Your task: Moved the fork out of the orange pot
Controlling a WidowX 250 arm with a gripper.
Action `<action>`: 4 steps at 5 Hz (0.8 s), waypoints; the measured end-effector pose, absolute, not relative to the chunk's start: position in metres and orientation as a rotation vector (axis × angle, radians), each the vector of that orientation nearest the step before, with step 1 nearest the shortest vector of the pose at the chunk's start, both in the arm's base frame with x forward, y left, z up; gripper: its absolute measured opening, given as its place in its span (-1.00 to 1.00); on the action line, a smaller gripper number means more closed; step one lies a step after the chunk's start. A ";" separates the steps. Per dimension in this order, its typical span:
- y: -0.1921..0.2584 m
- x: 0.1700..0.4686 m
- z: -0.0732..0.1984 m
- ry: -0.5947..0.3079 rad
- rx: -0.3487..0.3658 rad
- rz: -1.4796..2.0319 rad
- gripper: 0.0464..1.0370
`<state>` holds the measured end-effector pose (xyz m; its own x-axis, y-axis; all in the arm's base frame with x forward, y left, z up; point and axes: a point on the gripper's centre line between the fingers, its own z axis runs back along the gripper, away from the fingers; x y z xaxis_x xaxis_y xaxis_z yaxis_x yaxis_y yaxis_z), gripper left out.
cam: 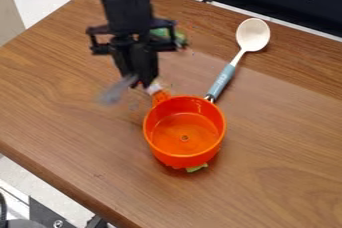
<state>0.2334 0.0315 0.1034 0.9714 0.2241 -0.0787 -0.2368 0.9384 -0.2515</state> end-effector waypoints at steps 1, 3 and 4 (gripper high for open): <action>0.055 0.236 0.108 -0.008 -0.256 0.256 -0.79; 0.090 0.229 0.096 -0.160 -0.191 0.466 -0.79; 0.101 0.230 0.083 -0.229 -0.148 0.639 -0.79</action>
<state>0.2298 0.1010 0.0827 0.7789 0.6048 0.1661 -0.5723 0.7937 -0.2063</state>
